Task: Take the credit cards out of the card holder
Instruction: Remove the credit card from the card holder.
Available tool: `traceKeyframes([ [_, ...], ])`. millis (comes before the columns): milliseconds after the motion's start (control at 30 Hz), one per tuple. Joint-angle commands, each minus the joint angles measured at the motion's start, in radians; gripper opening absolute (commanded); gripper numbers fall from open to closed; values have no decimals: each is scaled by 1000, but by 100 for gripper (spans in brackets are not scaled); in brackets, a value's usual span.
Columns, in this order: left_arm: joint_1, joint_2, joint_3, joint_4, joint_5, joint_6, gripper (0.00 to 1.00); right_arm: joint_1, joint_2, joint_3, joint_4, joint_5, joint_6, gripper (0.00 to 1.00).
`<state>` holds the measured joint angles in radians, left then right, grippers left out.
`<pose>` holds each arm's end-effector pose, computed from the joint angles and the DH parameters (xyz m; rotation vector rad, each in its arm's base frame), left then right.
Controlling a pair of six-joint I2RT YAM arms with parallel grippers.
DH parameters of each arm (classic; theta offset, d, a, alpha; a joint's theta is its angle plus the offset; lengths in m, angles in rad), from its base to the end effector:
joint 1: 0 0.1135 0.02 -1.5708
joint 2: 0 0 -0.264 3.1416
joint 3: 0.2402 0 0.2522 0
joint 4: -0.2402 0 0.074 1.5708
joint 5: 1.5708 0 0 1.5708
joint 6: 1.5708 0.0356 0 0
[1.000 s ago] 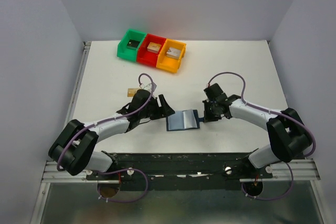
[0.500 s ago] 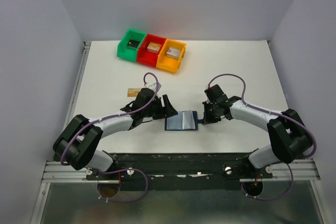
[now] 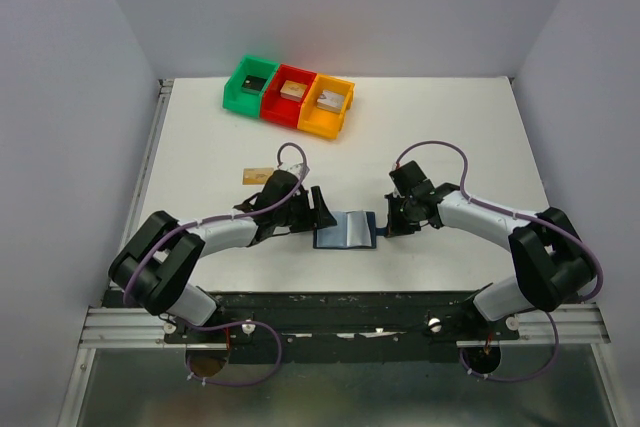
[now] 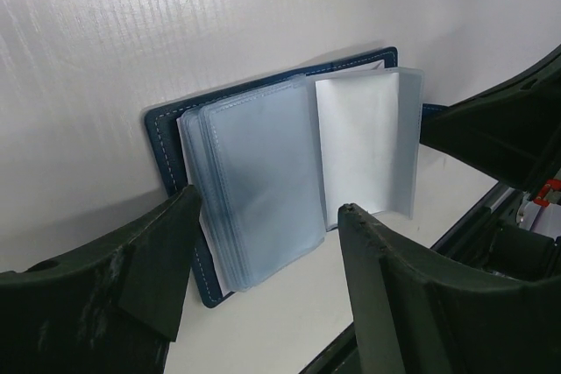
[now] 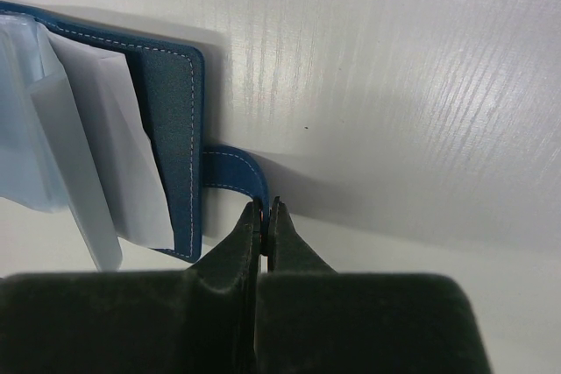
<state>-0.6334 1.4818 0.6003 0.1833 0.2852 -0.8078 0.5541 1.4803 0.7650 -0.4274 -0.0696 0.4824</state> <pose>0.2209 -0.1747 0.1560 -0.0504 2.4740 -1.0260 0.2248 0.1420 0.1614 -0.1206 2.7759 0.3832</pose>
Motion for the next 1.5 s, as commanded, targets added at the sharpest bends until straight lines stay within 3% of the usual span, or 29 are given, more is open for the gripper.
traceKeyframes([
  [0,-8,11,26,1,14,19,76,-3,-8,-4,15,-21,8,0],
  [700,-31,61,59,38,83,45,75,-3,14,2,21,-49,7,0],
  [1100,-31,-60,29,-77,-126,44,77,-3,9,2,16,-38,2,0],
  [1467,-45,-17,53,-18,-37,65,77,-3,8,7,15,-42,-1,0],
])
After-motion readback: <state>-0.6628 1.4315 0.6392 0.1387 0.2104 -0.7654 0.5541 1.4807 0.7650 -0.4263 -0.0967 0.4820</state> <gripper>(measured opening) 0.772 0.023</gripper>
